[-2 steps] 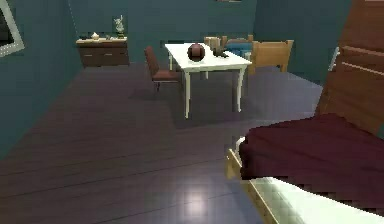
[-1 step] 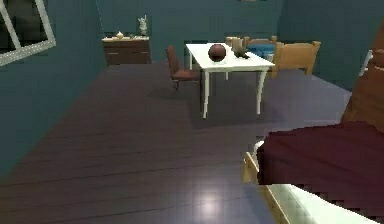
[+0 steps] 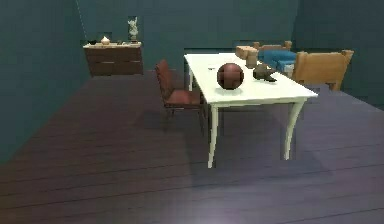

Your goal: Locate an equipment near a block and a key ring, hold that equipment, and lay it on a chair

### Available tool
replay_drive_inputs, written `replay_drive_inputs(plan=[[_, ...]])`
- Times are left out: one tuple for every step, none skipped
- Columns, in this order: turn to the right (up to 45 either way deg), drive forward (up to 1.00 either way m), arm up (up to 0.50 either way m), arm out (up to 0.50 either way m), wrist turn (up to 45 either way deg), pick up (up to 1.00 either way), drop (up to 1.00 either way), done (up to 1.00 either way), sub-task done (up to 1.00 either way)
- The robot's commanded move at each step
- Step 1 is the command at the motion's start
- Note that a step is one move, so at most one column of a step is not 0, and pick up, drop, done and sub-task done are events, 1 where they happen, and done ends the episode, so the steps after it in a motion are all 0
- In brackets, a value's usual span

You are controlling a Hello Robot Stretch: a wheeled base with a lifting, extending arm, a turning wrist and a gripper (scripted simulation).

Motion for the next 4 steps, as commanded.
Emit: replay_drive_inputs(plan=[[0.0,0.55,0.0,0.0,0.0,0.0,0.0,0.0,0.0],[45.0,0.0,0.0,0.0,0.0,0.0,0.0,0.0,0.0],[12.0,0.0,0.0,0.0,0.0,0.0,0.0,0.0,0.0],[0.0,1.0,0.0,0.0,0.0,0.0,0.0,0.0,0.0]])
